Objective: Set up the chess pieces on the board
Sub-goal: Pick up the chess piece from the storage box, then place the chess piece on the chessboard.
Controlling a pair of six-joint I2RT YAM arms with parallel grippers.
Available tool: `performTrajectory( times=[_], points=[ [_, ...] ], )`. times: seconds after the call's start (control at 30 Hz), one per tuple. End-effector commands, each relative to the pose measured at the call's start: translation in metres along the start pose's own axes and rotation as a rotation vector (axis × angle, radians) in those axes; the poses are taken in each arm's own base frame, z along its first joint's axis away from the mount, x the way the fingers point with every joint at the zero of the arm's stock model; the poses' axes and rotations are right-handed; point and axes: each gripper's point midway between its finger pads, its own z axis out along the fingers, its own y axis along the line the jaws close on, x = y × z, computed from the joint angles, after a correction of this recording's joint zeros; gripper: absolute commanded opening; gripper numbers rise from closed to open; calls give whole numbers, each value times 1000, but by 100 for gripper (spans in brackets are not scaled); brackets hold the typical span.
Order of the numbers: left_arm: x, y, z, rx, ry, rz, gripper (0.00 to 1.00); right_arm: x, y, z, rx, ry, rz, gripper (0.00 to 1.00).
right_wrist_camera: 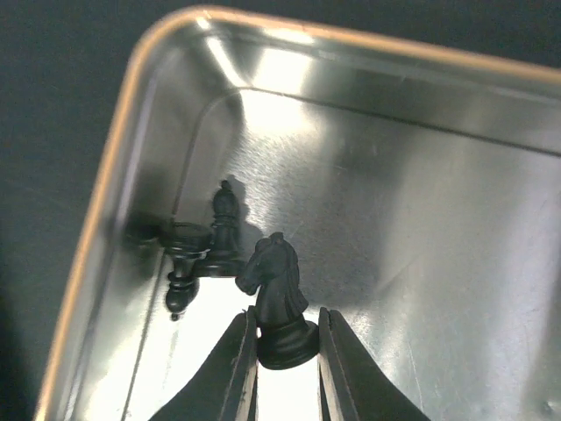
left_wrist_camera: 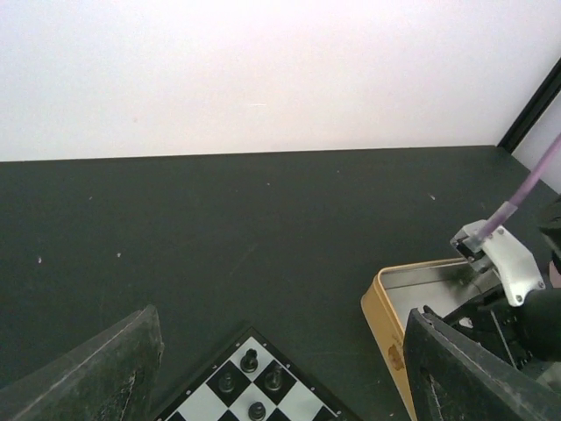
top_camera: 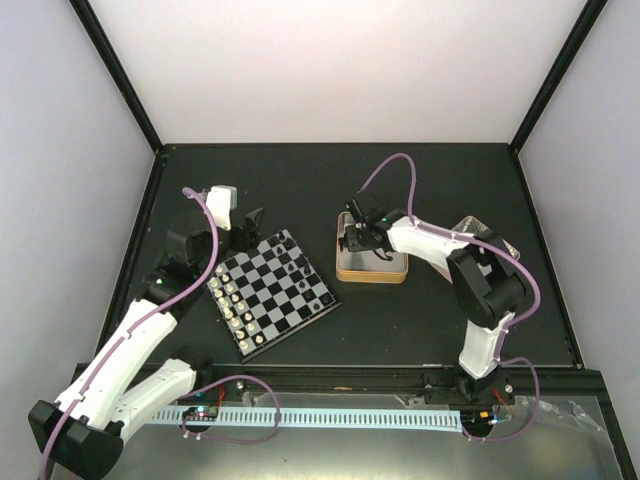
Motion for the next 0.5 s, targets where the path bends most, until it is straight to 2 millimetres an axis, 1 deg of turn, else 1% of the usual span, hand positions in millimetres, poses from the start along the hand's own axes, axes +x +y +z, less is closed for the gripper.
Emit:
performTrajectory(
  times=[0.0, 0.07, 0.13, 0.17, 0.23, 0.4, 0.47],
  points=[
    [-15, -7, -1, 41, -54, -31, 78, -30, 13, -30, -90, -174, -24, 11],
    [-14, -11, 1, 63, -48, -40, 81, -30, 17, -37, -125, -201, -35, 11],
    [-13, -15, 4, 87, -38, -58, 91, -32, 23, -46, -170, -234, -48, 11],
    [-12, -17, 5, 97, -31, -69, 98, -34, 25, -51, -195, -254, -53, 11],
    [-9, -22, 10, 124, -8, -95, 99, -33, 34, -60, -261, -282, -71, 11],
    [4, -38, 21, 226, 66, -198, 99, -30, 57, -90, -443, -360, -123, 11],
    [5, -49, 22, 294, 75, -238, 99, -28, 65, -102, -507, -384, -147, 11]
  ],
)
